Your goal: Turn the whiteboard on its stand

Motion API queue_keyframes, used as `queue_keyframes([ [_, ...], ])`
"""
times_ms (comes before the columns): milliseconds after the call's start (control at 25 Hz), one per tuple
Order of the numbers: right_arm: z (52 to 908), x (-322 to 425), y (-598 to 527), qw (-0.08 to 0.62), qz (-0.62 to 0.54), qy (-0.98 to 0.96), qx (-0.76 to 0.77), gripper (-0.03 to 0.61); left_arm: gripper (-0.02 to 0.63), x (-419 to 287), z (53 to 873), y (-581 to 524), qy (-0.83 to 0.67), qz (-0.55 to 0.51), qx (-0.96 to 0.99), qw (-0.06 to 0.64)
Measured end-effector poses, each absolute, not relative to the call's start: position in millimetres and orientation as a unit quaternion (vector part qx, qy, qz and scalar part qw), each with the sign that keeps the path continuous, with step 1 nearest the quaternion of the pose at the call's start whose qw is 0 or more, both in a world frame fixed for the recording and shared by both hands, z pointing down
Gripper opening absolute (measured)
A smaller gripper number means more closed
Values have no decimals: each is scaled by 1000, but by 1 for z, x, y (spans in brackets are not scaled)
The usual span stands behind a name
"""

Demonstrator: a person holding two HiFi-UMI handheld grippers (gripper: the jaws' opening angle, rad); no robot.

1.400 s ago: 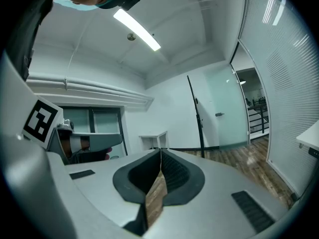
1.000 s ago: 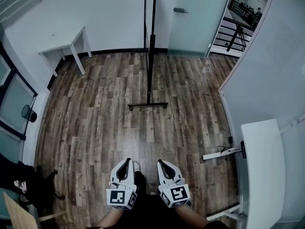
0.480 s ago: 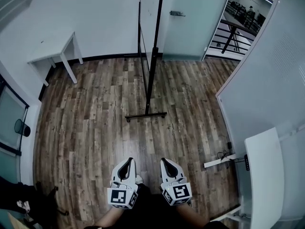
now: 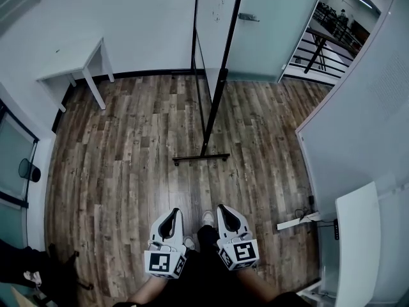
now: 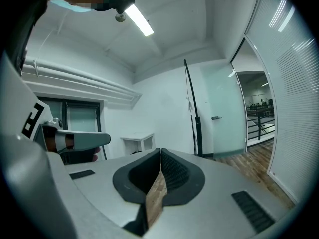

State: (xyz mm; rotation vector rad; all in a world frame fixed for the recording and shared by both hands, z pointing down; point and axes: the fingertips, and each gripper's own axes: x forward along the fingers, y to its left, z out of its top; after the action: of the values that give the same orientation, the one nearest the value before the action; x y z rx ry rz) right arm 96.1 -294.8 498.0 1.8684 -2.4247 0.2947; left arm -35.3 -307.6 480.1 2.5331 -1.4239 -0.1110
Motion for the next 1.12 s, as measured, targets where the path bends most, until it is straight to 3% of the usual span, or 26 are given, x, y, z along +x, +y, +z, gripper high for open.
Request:
queue_keyframes([
  [600,503,129,-481,25,79,-799,595,14,18,-12,475,-476,-510,-45,854,93],
  [1120,529,198,-649,62,83,-789,606,15,18,51,467,-628,-509,-42,856,82],
])
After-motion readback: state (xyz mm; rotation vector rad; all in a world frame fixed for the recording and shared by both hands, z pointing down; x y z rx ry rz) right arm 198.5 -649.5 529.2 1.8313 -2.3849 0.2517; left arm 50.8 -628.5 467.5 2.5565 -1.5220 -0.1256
